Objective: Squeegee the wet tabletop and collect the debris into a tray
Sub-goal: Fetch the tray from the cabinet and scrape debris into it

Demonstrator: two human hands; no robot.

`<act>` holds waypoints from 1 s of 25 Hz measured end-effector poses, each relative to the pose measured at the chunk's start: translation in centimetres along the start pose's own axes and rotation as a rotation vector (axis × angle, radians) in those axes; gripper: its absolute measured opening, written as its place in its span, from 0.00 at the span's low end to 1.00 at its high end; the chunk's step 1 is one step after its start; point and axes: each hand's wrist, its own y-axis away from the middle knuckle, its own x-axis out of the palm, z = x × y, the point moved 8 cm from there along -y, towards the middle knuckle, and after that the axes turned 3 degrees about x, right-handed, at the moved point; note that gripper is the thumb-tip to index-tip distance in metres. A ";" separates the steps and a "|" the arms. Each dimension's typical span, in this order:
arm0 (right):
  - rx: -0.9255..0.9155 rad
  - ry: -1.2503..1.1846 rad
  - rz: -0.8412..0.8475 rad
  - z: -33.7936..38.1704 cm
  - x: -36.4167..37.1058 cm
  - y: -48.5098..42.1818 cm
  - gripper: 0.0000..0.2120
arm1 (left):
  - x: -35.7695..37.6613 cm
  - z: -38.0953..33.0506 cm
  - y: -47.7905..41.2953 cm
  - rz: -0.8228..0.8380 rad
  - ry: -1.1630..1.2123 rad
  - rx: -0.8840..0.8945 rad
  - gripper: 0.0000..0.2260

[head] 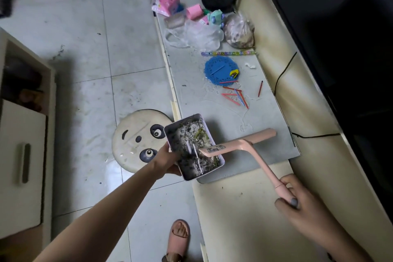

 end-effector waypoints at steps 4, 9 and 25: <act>-0.030 0.032 0.021 4.6 -0.1 0.0 0.11 | -4.2 -1.1 6.2 0.017 0.125 0.045 0.16; -0.136 0.086 0.047 14.2 1.1 0.2 0.10 | -13.6 -0.5 14.2 -0.137 0.271 0.013 0.23; -0.602 0.444 0.416 55.7 27.2 4.9 0.07 | -47.5 11.8 32.3 -0.737 0.838 -0.054 0.16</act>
